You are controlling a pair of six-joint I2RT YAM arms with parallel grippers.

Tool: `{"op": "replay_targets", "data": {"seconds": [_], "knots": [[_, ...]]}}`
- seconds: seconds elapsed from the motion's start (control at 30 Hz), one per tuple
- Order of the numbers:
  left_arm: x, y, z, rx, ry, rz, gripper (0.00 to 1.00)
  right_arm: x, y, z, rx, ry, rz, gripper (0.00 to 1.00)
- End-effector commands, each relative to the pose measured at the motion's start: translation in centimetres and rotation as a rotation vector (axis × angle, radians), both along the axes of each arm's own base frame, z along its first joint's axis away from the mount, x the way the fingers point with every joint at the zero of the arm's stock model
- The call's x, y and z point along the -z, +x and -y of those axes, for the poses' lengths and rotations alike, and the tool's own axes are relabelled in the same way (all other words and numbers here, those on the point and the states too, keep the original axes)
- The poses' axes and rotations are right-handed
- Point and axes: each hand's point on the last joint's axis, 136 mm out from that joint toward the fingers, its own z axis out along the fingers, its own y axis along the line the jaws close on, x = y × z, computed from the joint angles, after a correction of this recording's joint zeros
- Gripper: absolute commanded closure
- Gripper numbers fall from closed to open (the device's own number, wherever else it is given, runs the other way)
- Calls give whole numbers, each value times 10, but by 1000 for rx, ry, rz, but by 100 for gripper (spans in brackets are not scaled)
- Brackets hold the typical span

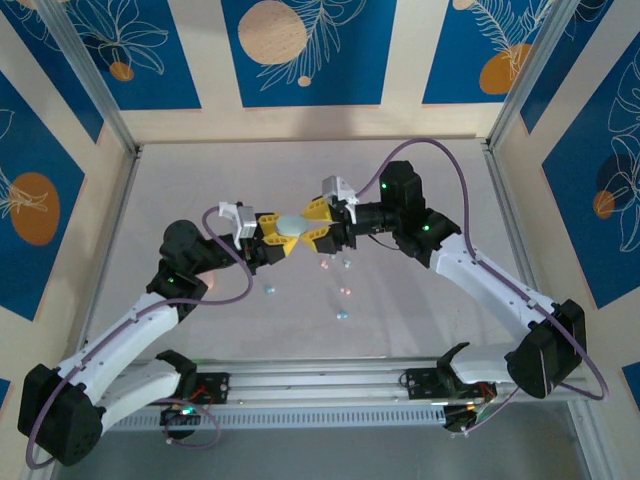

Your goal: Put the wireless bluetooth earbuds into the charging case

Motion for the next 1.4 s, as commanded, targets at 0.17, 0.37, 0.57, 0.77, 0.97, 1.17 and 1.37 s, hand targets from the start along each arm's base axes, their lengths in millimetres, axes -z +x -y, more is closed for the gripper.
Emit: {"op": "replay_targets", "data": {"seconds": [0.17, 0.37, 0.57, 0.77, 0.97, 1.17, 1.37], "knots": [[-9, -10, 3, 50, 10, 49, 72, -17, 18, 3, 62, 24, -118, 41], [-9, -11, 4, 58, 4, 48, 72, -14, 33, -1, 122, -1, -192, 38], [-7, -6, 2, 27, -16, 30, 72, -15, 39, -2, 150, -12, -238, 36], [3, 9, -3, -56, -33, -18, 72, -29, 35, 5, 179, 2, -264, 33], [12, 19, -8, -121, -40, -49, 72, -38, 48, 33, 339, 37, -373, 30], [19, 23, -17, -195, -47, -57, 72, 22, 96, 88, 705, -33, -634, 45], [18, 18, -20, -196, -44, -54, 72, 132, 113, 112, 858, -300, -1001, 57]]}}
